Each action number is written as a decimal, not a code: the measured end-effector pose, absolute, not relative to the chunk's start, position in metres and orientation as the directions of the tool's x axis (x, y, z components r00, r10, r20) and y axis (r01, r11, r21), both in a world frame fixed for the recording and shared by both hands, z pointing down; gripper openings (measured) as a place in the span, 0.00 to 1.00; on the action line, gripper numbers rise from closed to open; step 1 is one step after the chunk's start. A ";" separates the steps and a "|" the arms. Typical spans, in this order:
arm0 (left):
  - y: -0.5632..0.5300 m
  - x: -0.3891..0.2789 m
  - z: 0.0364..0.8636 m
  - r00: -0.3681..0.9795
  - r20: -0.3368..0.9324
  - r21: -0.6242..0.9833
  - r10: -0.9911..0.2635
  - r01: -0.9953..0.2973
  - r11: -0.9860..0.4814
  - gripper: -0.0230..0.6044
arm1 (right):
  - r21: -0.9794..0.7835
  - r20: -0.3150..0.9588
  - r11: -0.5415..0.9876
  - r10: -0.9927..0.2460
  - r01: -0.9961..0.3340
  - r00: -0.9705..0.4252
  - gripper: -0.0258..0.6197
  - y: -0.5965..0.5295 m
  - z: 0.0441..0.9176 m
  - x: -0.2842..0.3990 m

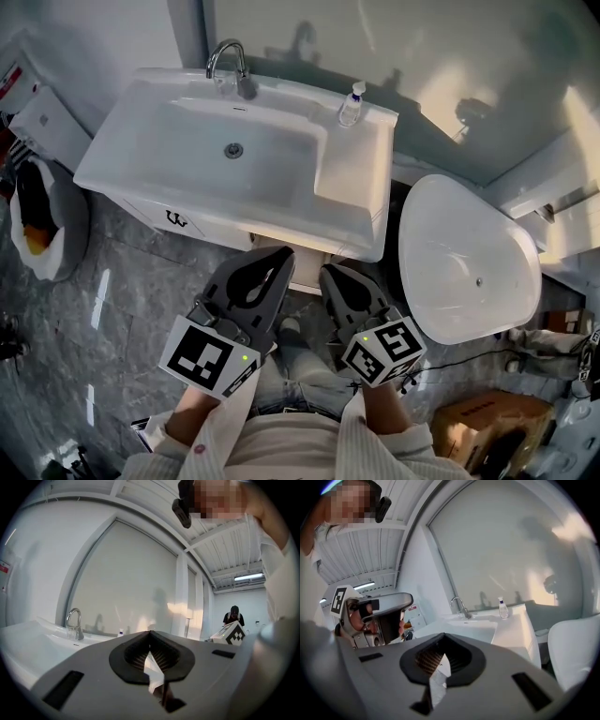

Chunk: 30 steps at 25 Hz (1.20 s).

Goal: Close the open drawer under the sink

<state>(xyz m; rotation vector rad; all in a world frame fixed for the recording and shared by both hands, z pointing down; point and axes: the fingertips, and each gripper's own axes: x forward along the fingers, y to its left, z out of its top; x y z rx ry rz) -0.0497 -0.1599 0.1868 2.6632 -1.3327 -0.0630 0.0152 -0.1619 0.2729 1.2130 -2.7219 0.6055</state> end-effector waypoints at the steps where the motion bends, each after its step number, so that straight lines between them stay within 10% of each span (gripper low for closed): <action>1: -0.161 -0.050 0.189 0.604 0.041 0.165 -0.796 -0.789 -0.591 0.06 | -0.321 0.251 0.599 -0.693 -0.733 -0.676 0.05 -0.163 0.274 0.014; 30: -0.151 -0.057 0.348 0.659 0.226 0.251 -0.717 -0.751 -0.611 0.06 | -0.402 0.413 0.435 -0.699 -0.806 -0.583 0.05 -0.145 0.410 0.009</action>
